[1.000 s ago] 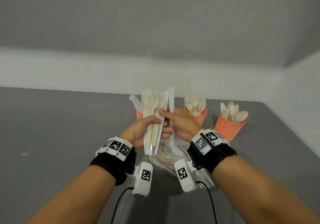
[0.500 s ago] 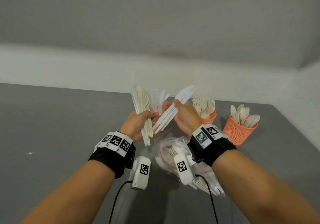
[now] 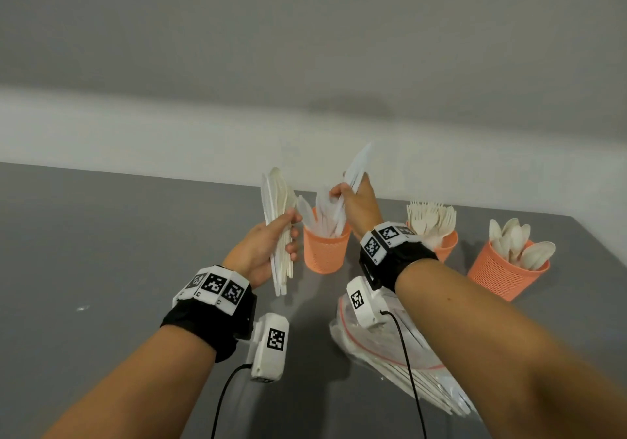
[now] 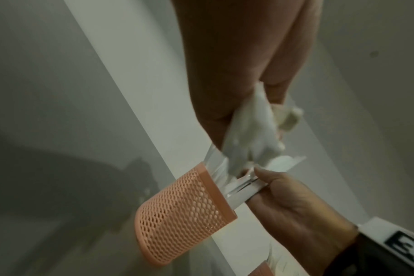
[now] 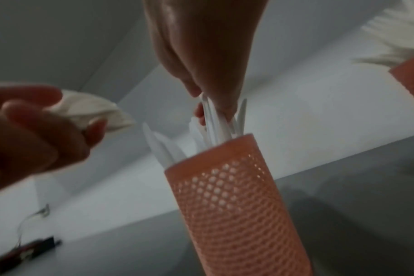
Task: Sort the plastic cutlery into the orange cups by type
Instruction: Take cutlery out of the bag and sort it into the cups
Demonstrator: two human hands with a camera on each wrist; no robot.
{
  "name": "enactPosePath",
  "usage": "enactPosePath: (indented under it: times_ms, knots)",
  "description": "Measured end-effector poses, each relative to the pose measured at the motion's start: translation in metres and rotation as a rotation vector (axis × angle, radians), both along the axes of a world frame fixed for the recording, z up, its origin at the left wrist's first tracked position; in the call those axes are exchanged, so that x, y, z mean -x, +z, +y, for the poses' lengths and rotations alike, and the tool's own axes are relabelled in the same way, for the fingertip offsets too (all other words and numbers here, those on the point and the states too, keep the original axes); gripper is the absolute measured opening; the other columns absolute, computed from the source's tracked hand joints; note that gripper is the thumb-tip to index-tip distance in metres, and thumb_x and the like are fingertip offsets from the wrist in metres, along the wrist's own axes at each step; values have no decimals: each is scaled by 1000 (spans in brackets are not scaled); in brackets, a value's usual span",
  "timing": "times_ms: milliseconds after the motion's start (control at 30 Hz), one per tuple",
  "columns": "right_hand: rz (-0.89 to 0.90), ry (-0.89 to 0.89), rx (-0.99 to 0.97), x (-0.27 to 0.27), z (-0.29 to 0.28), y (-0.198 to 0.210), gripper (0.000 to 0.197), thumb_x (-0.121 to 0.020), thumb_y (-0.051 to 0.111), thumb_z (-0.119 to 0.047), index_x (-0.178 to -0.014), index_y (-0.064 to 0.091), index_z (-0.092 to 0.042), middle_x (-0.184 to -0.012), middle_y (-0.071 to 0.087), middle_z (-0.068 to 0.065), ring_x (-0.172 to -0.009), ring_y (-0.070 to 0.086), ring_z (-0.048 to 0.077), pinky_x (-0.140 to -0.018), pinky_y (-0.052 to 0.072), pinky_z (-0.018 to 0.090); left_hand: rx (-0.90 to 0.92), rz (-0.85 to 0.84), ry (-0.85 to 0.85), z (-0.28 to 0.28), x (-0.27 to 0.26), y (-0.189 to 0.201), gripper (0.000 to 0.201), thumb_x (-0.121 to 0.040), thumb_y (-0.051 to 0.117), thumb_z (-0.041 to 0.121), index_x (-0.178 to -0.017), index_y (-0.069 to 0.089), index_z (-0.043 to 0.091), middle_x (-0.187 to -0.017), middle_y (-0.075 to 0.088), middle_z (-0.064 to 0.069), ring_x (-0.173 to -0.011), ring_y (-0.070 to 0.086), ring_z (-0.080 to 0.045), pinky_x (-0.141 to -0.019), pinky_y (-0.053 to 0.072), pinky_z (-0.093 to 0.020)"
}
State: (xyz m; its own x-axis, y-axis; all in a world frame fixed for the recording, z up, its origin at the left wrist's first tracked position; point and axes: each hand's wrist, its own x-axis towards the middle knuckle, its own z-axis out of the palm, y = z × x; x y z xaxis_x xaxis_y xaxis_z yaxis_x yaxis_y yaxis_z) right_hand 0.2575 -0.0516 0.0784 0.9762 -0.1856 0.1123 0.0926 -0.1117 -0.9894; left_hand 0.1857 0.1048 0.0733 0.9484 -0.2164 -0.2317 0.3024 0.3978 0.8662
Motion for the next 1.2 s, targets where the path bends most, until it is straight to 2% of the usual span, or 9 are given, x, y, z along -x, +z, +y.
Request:
enactPosePath:
  times_ms: [200,433,500,667,800,900,967,1067,1200]
  knots:
    - [-79,27,333,-2,2,-17,31,-98,38,-9,-128,45,-7,-132,47,13,-124,45,24,-101,33,25,36,6,-8,0,-1,1,10,-94,45,10,-85,50,9,-61,57,-3,-42,48,-11,-45,47,-24]
    - [-499,46,544,32,5,17,30,-82,60,-3,-111,55,-4,-108,47,6,-99,51,20,-88,42,26,56,-28,62,-17,-7,-4,10,-95,45,6,-87,52,6,-59,56,-4,-50,54,-13,-50,52,-24]
    - [-373,306,603,50,5,27,27,-76,65,-4,-101,57,-6,-97,48,3,-85,52,17,-76,43,28,85,-68,93,-23,-7,-3,13,-94,44,2,-97,57,1,-71,62,-10,-62,62,-18,-56,55,-25]
    - [115,618,1017,77,2,21,92,-70,78,-25,-141,23,-7,-122,51,10,-109,55,23,-89,48,31,129,-72,160,-40,-3,0,24,-91,49,0,-114,56,-4,-95,65,-18,-80,69,-23,-63,59,-29]
    - [199,543,821,86,3,13,69,-84,56,-5,-141,19,1,-96,63,17,-77,62,23,-57,46,23,31,-73,109,-59,2,2,36,-90,56,7,-123,51,-4,-109,64,-21,-89,67,-29,-63,59,-33]
    - [344,569,368,90,-10,18,36,-87,41,2,-122,36,-8,-65,50,8,-48,45,15,-43,39,23,-84,-113,-10,-61,6,7,29,-91,56,23,-108,54,1,-92,60,-14,-72,62,-28,-45,54,-33]
    - [413,594,57,94,-20,22,21,-89,38,3,-102,42,-13,-60,40,5,-42,38,11,-41,30,22,-88,-134,-102,-60,5,7,32,-89,55,34,-101,63,5,-94,61,-12,-79,62,-24,-57,57,-31]
    - [471,722,-185,100,-27,24,14,-99,39,-12,-85,44,-13,-61,38,6,-39,39,7,-37,28,17,-51,-95,-178,-61,9,6,30,-79,56,45,-73,76,24,-87,70,1,-72,58,-19,-67,52,-31]
    - [490,738,-122,101,-33,19,33,-100,34,-37,-88,50,-10,-65,47,6,-43,47,8,-36,37,16,-58,-51,-152,-63,10,1,32,-66,68,48,-76,77,19,-88,69,-5,-79,52,-24,-70,52,-32]
